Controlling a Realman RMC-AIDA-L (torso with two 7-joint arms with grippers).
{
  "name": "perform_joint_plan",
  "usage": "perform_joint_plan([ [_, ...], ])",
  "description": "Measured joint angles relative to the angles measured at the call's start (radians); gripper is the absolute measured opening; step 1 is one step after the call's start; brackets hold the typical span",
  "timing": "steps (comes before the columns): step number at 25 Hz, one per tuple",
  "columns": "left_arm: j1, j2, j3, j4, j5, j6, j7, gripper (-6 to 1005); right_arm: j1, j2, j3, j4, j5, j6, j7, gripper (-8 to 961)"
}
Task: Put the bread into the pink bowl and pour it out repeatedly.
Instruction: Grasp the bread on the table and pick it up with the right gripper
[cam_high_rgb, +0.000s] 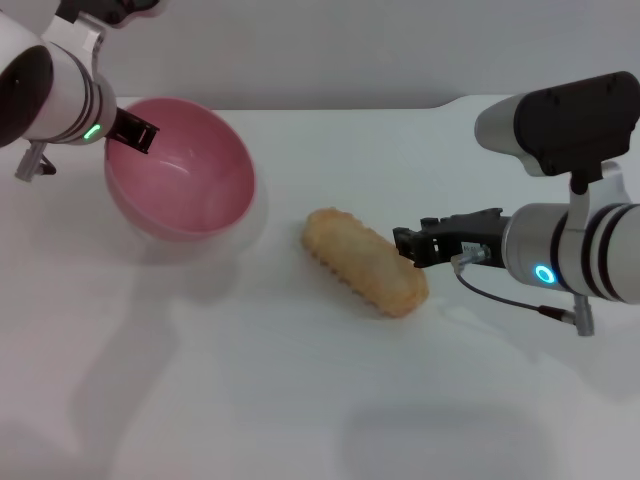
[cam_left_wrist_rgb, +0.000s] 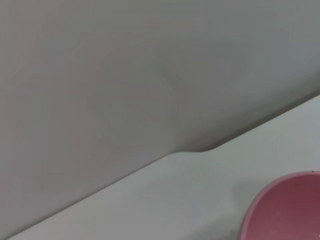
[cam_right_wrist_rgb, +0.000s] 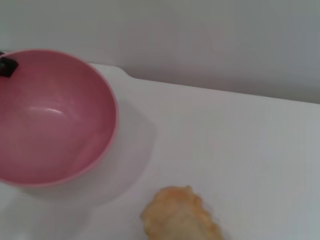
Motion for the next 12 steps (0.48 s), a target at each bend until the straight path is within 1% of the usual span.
perform_joint_plan([
  [5, -0.005, -0.001, 0.005, 0.0, 0.0, 0.0, 0.0, 47, 0.046, -0.002, 0.011, 0.085, 0.084, -0.063, -0.009, 326],
  [8, -0.008, -0.001, 0.005, 0.0, 0.0, 0.0, 0.001, 47, 0.065, 0.0, 0.009, 0.124, 0.097, -0.081, -0.015, 411],
  [12, -0.013, -0.001, 0.007, -0.007, -0.001, -0.001, 0.001, 46, 0.1, -0.001, 0.006, 0.201, 0.134, -0.115, -0.017, 590],
])
